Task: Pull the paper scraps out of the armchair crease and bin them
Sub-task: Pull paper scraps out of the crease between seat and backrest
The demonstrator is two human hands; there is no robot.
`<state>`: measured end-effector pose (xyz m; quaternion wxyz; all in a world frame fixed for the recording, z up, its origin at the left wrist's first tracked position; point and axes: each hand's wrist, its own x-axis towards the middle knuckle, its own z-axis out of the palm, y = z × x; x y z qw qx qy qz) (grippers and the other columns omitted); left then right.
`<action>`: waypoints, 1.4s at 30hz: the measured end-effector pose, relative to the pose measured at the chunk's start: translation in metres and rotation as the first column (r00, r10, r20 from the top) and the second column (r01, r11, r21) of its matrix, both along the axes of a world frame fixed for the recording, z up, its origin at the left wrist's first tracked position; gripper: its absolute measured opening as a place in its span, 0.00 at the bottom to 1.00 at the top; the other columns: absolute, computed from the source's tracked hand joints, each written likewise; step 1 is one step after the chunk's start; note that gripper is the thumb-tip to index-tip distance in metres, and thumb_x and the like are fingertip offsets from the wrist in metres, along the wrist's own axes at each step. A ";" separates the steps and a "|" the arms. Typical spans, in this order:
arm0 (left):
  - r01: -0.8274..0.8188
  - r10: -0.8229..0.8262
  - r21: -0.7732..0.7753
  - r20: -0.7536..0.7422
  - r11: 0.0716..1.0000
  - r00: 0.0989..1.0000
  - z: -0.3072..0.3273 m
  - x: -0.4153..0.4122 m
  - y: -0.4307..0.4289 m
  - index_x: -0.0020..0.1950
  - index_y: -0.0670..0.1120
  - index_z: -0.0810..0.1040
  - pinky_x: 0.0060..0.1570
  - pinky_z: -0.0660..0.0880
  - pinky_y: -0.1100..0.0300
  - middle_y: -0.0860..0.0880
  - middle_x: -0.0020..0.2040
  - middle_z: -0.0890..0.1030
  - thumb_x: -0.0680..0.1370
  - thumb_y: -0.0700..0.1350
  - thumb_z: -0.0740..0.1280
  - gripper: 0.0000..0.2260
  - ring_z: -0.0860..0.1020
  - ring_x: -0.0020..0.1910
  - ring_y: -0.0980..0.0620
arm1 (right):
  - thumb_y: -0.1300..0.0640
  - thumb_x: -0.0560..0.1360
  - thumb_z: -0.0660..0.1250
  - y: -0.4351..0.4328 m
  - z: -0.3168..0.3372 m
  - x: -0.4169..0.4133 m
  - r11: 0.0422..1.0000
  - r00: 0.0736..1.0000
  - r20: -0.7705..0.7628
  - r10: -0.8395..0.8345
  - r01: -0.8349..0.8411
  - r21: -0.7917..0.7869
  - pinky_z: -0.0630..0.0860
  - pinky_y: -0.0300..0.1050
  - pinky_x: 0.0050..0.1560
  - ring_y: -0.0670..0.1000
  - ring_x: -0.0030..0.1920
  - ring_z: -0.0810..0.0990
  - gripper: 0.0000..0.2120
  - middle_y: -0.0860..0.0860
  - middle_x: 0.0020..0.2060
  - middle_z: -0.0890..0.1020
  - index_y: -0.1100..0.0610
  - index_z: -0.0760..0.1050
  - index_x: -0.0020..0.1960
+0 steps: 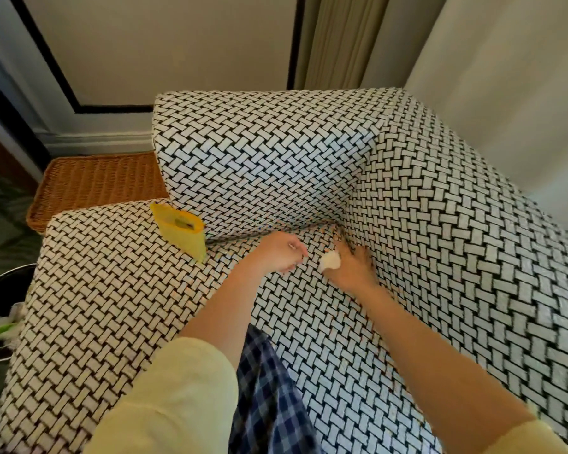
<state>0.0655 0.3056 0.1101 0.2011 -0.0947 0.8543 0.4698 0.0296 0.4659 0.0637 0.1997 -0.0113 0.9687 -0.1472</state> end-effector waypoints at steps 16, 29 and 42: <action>-0.379 0.299 0.247 0.307 0.892 0.903 -0.030 -0.003 0.072 0.61 0.46 0.69 0.53 0.75 0.51 0.45 0.57 0.75 0.78 0.48 0.60 0.14 0.74 0.54 0.46 | 0.65 0.70 0.69 -0.009 -0.006 0.045 0.730 0.947 -0.007 -0.320 0.241 -0.640 0.73 0.37 0.32 0.49 0.34 0.76 0.12 0.51 0.36 0.80 0.59 0.77 0.52; -0.440 0.345 0.368 0.296 0.819 0.891 -0.041 -0.001 0.100 0.53 0.42 0.73 0.49 0.77 0.53 0.42 0.52 0.77 0.80 0.38 0.54 0.09 0.76 0.51 0.46 | 0.75 0.73 0.58 0.021 0.018 0.050 0.204 0.800 0.544 -0.252 0.593 -0.779 0.79 0.47 0.51 0.58 0.54 0.80 0.20 0.61 0.55 0.78 0.64 0.72 0.63; -0.352 0.293 0.230 0.254 0.907 0.922 -0.046 0.004 0.100 0.56 0.42 0.76 0.28 0.65 0.62 0.43 0.44 0.75 0.79 0.33 0.49 0.18 0.67 0.30 0.53 | 0.51 0.70 0.69 0.049 0.005 0.019 0.641 0.832 0.126 0.540 -0.503 0.580 0.54 0.50 0.71 0.58 0.72 0.54 0.50 0.56 0.74 0.51 0.52 0.34 0.75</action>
